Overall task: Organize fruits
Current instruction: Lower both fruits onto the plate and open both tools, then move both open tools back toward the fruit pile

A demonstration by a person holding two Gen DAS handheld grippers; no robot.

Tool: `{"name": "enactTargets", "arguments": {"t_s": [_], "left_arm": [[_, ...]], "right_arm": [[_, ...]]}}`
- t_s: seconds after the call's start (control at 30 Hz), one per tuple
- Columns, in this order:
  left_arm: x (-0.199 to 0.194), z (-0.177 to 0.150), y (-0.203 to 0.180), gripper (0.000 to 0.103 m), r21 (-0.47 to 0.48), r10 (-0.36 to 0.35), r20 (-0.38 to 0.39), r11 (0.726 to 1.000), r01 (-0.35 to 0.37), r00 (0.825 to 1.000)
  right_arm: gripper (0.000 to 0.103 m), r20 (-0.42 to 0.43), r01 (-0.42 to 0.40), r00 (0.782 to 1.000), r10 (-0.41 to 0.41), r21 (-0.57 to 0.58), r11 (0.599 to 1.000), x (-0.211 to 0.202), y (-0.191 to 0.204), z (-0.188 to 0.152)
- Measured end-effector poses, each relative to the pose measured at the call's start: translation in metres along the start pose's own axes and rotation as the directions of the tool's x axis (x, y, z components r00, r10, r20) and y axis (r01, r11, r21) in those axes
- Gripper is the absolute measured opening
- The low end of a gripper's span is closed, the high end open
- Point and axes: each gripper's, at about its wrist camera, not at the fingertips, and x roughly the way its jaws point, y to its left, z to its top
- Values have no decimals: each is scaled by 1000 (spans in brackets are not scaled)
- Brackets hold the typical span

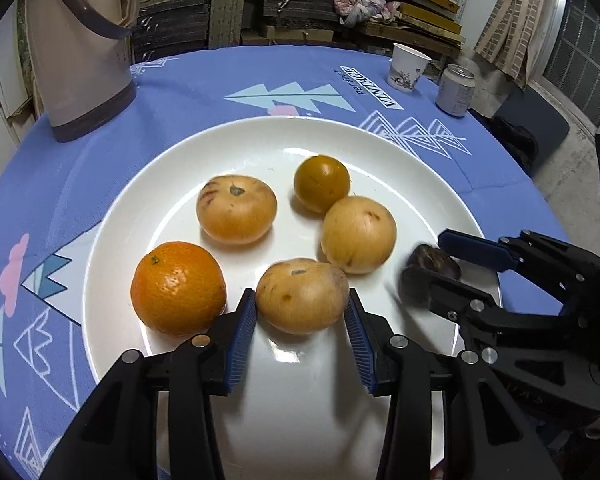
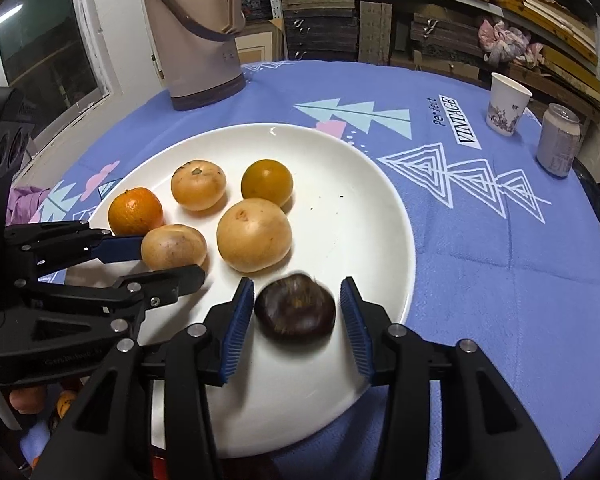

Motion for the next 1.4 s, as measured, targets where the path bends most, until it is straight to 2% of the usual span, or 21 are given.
{"name": "enactTargets", "arguments": {"t_s": [0.03,0.07,0.1,0.17,0.27,0.37,0.43,0.6,0.73,0.8,1.1,1.27,1.4], "left_arm": [[-3,1,0,54,0,12,7,1000,-12,1000],[-6,1,0,64,1,24,17,1000,-24,1000],[-13,0,1,70,5,27,39,1000,-28,999],[-24,-1,3,77,8,23,70,1000,-23,997],[-43,-6,4,78,18,21,111,1000,-24,994],[-55,-13,0,78,25,26,122,999,-30,992],[-63,-20,-2,78,34,21,127,999,-25,992],[-76,-38,-4,81,30,42,136,998,-46,990],[-89,-62,-1,81,3,43,143,999,-43,989],[-95,-77,-1,81,-4,42,138,999,-42,990],[-116,-126,0,82,-30,41,110,999,-38,993],[-129,-147,1,82,-56,10,110,998,-4,994],[-140,-165,1,82,-64,11,107,998,-4,994]], "right_arm": [[46,8,1,1000,-1,5,1000,-4,-1,0],[48,19,0,1000,0,8,1000,-9,-2,0],[54,28,-4,1000,3,12,1000,-13,-3,0],[62,64,-9,998,7,25,1000,-27,-6,-2],[64,96,-24,995,21,26,999,-47,-5,-9],[72,113,-21,993,21,2,1000,-63,0,-21],[73,122,-12,992,13,-12,1000,-74,4,-32],[83,132,-16,991,15,7,1000,-95,4,-55],[86,125,-29,992,27,17,999,-108,4,-74],[94,129,-29,991,28,9,1000,-116,8,-86],[94,113,-64,991,66,-19,998,-136,26,-132],[94,104,-49,993,56,-70,996,-146,41,-156],[94,89,-30,995,39,-105,994,-148,50,-167]]}}
